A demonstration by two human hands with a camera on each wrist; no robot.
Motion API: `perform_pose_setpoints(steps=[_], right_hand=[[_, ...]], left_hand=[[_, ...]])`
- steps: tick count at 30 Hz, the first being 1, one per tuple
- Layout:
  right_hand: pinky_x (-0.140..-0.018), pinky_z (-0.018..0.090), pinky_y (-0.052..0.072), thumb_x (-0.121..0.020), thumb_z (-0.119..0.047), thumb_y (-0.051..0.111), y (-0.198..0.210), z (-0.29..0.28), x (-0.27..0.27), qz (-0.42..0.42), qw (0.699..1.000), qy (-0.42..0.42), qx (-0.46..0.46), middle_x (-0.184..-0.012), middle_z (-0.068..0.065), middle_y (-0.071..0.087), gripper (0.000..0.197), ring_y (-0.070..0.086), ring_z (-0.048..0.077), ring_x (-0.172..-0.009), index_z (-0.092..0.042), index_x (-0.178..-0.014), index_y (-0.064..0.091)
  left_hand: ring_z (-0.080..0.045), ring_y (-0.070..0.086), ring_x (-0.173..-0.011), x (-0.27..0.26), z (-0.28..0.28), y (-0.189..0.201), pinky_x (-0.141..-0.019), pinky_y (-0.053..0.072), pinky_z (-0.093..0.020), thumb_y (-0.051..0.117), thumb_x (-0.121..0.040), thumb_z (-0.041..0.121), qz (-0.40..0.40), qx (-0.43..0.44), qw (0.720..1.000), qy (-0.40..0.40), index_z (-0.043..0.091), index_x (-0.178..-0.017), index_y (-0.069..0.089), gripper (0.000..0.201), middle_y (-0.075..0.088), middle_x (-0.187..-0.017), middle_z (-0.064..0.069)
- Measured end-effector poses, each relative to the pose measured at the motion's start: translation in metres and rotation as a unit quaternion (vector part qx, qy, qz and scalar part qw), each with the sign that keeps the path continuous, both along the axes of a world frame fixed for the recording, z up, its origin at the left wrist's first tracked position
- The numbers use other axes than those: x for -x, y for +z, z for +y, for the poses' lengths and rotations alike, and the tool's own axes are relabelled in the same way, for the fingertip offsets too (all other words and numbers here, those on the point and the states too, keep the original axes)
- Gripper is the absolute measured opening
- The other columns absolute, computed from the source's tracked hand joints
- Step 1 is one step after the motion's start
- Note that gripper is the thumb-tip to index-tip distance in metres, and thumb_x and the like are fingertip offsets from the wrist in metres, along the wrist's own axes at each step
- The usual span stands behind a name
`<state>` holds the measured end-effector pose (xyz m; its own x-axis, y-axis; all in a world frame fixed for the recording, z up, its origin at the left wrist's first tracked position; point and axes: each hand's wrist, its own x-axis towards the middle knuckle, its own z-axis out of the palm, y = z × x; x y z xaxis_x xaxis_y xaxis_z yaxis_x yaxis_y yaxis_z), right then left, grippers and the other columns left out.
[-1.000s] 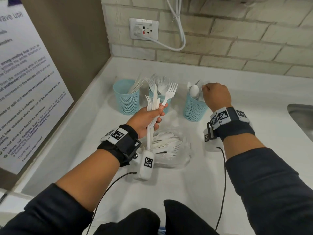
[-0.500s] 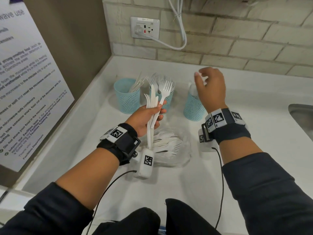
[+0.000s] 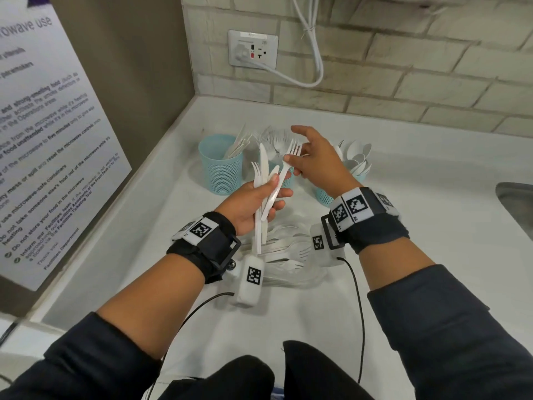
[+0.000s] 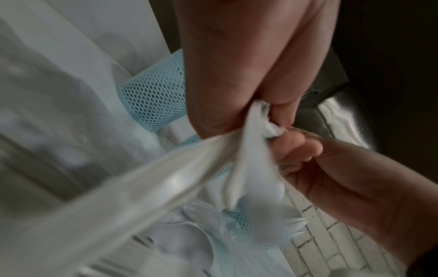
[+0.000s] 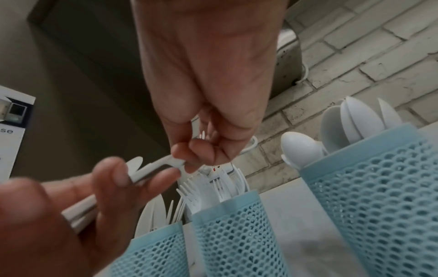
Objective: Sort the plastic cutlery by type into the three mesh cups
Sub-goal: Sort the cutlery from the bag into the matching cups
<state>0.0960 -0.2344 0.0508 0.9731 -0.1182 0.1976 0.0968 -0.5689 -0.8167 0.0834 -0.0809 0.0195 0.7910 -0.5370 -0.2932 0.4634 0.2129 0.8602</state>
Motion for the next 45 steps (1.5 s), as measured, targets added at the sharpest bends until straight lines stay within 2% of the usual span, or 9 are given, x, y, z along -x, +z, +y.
perform_pose_setpoints(steps=[4,8,13,17,24,30,35,39,45], right_hand=[[-0.052,0.009,0.041,-0.091,-0.009,0.057,0.000,-0.002,-0.003,-0.011,0.998,-0.041,-0.037,-0.070,-0.005,0.051,0.038,0.052,0.006,-0.053,-0.015,-0.127,0.049],[-0.058,0.019,0.041,-0.091,-0.014,0.057,0.001,-0.009,-0.004,-0.015,0.987,-0.089,-0.131,-0.075,-0.003,0.055,0.022,0.050,0.008,-0.061,-0.014,-0.112,0.055],[-0.054,0.022,0.041,-0.094,-0.015,0.051,0.006,-0.010,-0.001,0.011,0.972,-0.106,-0.210,-0.066,0.001,0.051,0.017,0.047,0.011,-0.057,-0.005,-0.098,0.063],[-0.053,0.023,0.045,-0.097,-0.017,0.042,0.010,-0.003,0.005,0.060,0.967,-0.071,-0.237,-0.071,0.001,0.062,0.012,0.056,0.014,-0.060,-0.016,-0.095,0.054],[-0.048,0.020,0.039,-0.098,-0.020,0.044,0.010,0.003,0.010,0.123,0.979,-0.036,-0.160,-0.072,0.001,0.065,0.007,0.053,0.011,-0.056,-0.017,-0.100,0.049],[-0.050,0.020,0.041,-0.094,-0.013,0.051,0.009,0.005,0.013,0.152,0.978,-0.004,-0.141,-0.075,0.002,0.063,0.013,0.053,0.010,-0.056,-0.014,-0.106,0.054],[-0.046,0.016,0.044,-0.092,-0.010,0.055,0.008,0.008,0.014,0.171,0.975,0.024,-0.138,-0.074,0.002,0.060,0.022,0.055,0.009,-0.054,-0.013,-0.114,0.055],[-0.045,0.015,0.049,-0.089,-0.003,0.058,0.006,0.009,0.015,0.187,0.969,0.060,-0.151,-0.073,0.005,0.061,0.029,0.056,0.007,-0.048,-0.007,-0.118,0.054],[-0.052,0.019,0.039,-0.089,-0.019,0.061,0.008,0.008,0.013,0.190,0.976,0.099,0.033,-0.072,-0.002,0.053,0.022,0.049,0.008,-0.060,-0.017,-0.111,0.059]], left_hand=[[-0.010,0.062,-0.065,0.000,0.002,0.001,-0.054,0.052,-0.017,0.039,-0.099,0.032,0.003,0.002,1.000,0.001,0.016,-0.111,0.059,0.028,0.067,-0.081,-0.002],[-0.014,0.058,-0.076,-0.001,0.002,-0.001,-0.068,0.056,-0.022,0.039,-0.100,0.023,-0.008,-0.014,1.000,0.015,0.011,-0.124,0.055,0.032,0.057,-0.084,-0.003],[-0.003,0.051,-0.048,-0.002,-0.001,-0.003,-0.045,0.047,-0.013,0.040,-0.100,0.023,-0.039,-0.084,0.995,0.049,0.012,-0.117,0.058,0.027,0.049,-0.067,0.001],[0.000,0.029,-0.037,-0.001,-0.005,-0.003,-0.036,0.025,-0.012,0.042,-0.099,0.028,-0.061,-0.112,0.991,0.031,0.016,-0.106,0.059,0.022,0.032,-0.059,0.005],[-0.002,0.026,-0.036,-0.003,-0.005,-0.003,-0.037,0.020,-0.013,0.045,-0.098,0.022,-0.014,-0.075,0.997,0.014,0.015,-0.103,0.054,0.013,0.033,-0.050,0.009],[-0.006,0.036,-0.053,-0.004,-0.002,-0.003,-0.041,0.031,-0.012,0.037,-0.100,0.014,0.037,0.004,0.999,0.018,0.006,-0.107,0.056,0.022,0.040,-0.071,0.001],[-0.010,0.046,-0.068,-0.002,-0.003,-0.003,-0.062,0.043,-0.018,0.035,-0.100,0.013,0.011,0.016,1.000,0.001,0.006,-0.099,0.059,0.025,0.052,-0.084,-0.004],[-0.020,0.063,-0.087,0.000,-0.001,-0.004,-0.082,0.052,-0.035,0.032,-0.102,0.019,0.014,0.006,0.999,-0.029,0.008,-0.104,0.057,0.028,0.065,-0.096,-0.008],[-0.008,0.061,-0.059,0.001,0.002,-0.004,-0.057,0.051,-0.025,0.036,-0.101,0.025,-0.002,-0.029,0.999,-0.030,0.011,-0.109,0.054,0.024,0.062,-0.083,-0.001]])
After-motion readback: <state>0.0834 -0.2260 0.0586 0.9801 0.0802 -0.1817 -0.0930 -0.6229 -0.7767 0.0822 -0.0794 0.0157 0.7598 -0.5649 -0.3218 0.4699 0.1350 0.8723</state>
